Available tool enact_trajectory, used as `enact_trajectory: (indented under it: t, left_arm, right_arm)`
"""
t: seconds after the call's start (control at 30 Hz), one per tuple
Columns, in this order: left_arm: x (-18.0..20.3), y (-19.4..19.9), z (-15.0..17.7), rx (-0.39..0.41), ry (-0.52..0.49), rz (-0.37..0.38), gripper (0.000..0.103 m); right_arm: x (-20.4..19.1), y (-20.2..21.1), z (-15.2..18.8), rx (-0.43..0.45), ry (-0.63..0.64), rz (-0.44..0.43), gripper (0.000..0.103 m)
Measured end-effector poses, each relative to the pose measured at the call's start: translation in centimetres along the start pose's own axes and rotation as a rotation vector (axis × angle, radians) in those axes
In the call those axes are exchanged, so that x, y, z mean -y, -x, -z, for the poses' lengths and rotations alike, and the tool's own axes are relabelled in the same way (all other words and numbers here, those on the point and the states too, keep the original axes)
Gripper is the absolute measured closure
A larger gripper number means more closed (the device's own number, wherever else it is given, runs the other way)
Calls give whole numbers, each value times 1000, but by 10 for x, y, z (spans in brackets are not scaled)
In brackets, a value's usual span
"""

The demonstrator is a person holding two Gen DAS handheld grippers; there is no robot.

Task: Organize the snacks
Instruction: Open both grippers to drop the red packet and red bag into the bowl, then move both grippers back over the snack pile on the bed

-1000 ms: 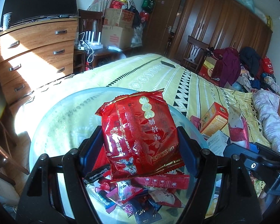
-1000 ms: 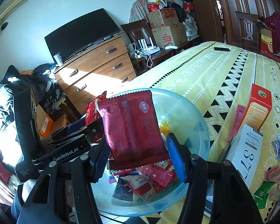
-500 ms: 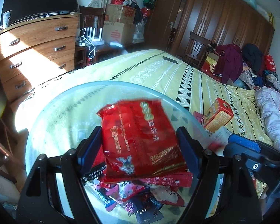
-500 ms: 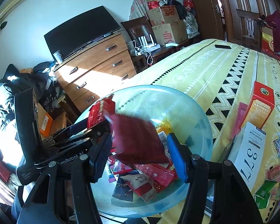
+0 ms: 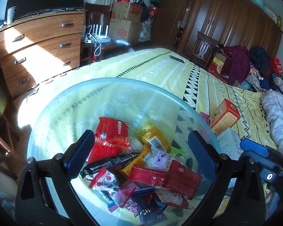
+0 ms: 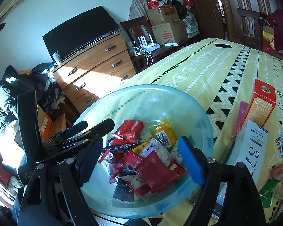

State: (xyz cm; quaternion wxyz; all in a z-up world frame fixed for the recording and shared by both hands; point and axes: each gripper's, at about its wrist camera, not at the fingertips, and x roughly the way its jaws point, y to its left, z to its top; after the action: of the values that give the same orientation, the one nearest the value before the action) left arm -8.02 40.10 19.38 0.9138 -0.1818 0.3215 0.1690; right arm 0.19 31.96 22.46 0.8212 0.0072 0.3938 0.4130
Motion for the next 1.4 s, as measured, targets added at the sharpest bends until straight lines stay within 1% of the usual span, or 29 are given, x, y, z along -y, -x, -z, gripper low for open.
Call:
enact_trajectory:
  t: [0.1, 0.2, 0.27, 0.4, 0.47, 0.53, 0.6, 0.63, 0.7, 0.83, 0.9, 0.97, 1.03, 1.13, 1.17, 1.2, 1.23, 1.37, 1.4]
  left_arm:
    - [0, -1, 2, -8, 2, -5, 3]
    - [1, 1, 3, -8, 14, -8, 3]
    - [2, 6, 2, 7, 25, -3, 3]
    - [13, 22, -1, 48, 17, 6, 3]
    - [21, 29, -2, 71, 6, 15, 3]
    - [37, 35, 0, 86, -19, 45, 3]
    - [64, 39, 4, 85, -74, 97, 3]
    - [79, 40, 8, 80, -104, 122, 3]
    - [116, 42, 20, 57, -187, 195, 3]
    - [193, 45, 60, -10, -372, 341, 3]
    - [231, 39, 86, -72, -464, 427, 3]
    - [263, 20, 108, -158, -528, 489, 3]
    - [279, -2, 120, -212, -547, 494, 4]
    - [302, -49, 132, -316, -521, 490, 9]
    - [307, -59, 137, -337, -514, 485, 12]
    - [312, -71, 140, -359, -510, 475, 13]
    - [319, -84, 143, -379, -506, 465, 13]
    - [337, -115, 153, -413, -509, 444, 13]
    - [339, -125, 155, -422, -508, 426, 13]
  right_arm:
    - [4, 8, 4, 11, -4, 6, 17]
    - [12, 28, 12, 57, -6, 36, 17]
    - [21, 49, 21, 100, -10, 61, 17]
    - [47, 96, 51, 161, 11, 173, 15]
    - [70, 124, 81, 168, -9, 247, 14]
    - [96, 147, 114, 154, -54, 313, 14]
    - [124, 166, 153, 113, -114, 385, 14]
    - [143, 175, 178, 74, -164, 426, 14]
    - [171, 190, 220, 18, -259, 479, 14]
    - [205, 215, 283, -43, -393, 521, 14]
    - [213, 222, 298, -50, -421, 522, 14]
    - [220, 227, 306, -48, -446, 516, 14]
    - [226, 231, 311, -33, -459, 508, 14]
    - [235, 239, 317, -17, -468, 502, 14]
    - [239, 240, 320, -14, -476, 502, 14]
    - [244, 241, 322, -12, -486, 501, 14]
    - [252, 243, 326, -11, -505, 498, 14]
    - [273, 250, 339, -1, -560, 497, 14]
    - [278, 252, 342, 2, -573, 497, 14]
